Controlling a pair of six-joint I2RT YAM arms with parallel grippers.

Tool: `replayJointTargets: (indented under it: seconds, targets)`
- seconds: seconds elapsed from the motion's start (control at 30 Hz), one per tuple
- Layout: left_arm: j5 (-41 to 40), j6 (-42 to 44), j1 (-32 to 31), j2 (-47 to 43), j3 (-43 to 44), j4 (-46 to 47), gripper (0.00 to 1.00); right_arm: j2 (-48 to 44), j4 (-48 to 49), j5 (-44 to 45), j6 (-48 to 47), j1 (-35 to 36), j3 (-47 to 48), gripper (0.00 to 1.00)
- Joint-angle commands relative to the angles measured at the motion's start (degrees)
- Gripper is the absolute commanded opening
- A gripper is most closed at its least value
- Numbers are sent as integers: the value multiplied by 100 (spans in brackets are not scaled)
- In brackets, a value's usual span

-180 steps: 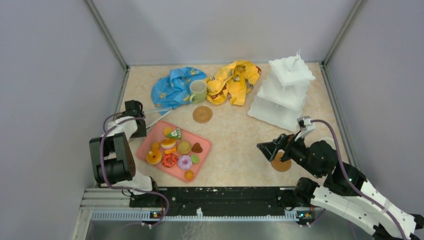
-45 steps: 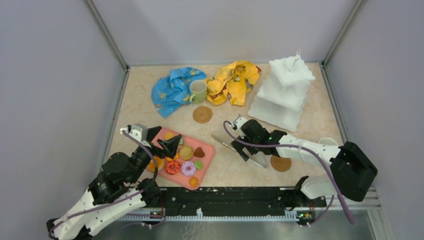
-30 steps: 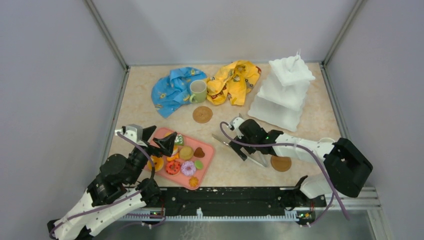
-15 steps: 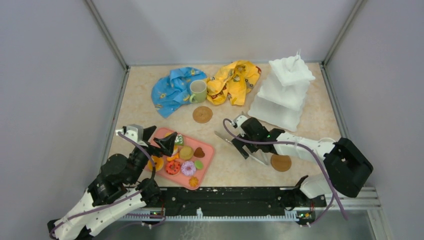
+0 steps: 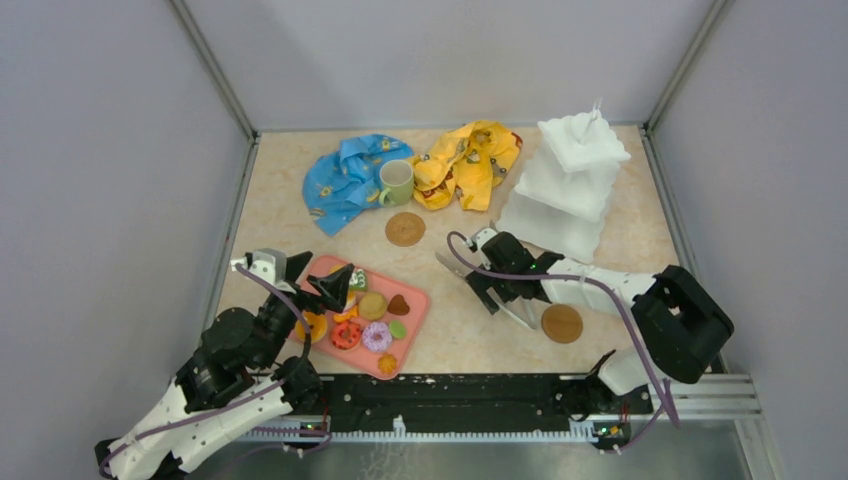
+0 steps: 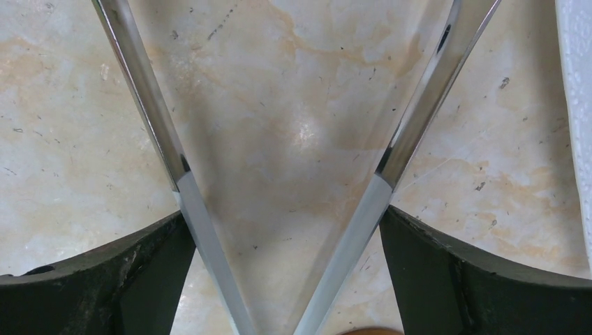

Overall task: Serve the afternoon tea
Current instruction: Pick up the clamp from the center of the board.

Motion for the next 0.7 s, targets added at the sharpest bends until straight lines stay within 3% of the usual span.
replayJointTargets:
  seconds: [0.0,0.1,0.27,0.43,0.67]
  targets:
    - [-48,81,-6,-36,-3,160,99,216,-37,-128,58,-54,165,99]
    - [-57,73,-6,-44,-5,160,99,210,-17,-360,11,-53,187,96]
    - [-79,70,-6,-55,0,153,99,82,8,-682,-103,-55,212,72]
    - [-97,73,-2,-82,-6,159,99,-125,31,-680,226,13,242,59]
    - [-108,25,-6,-115,-27,160,99,-438,-31,-358,366,475,336,57]
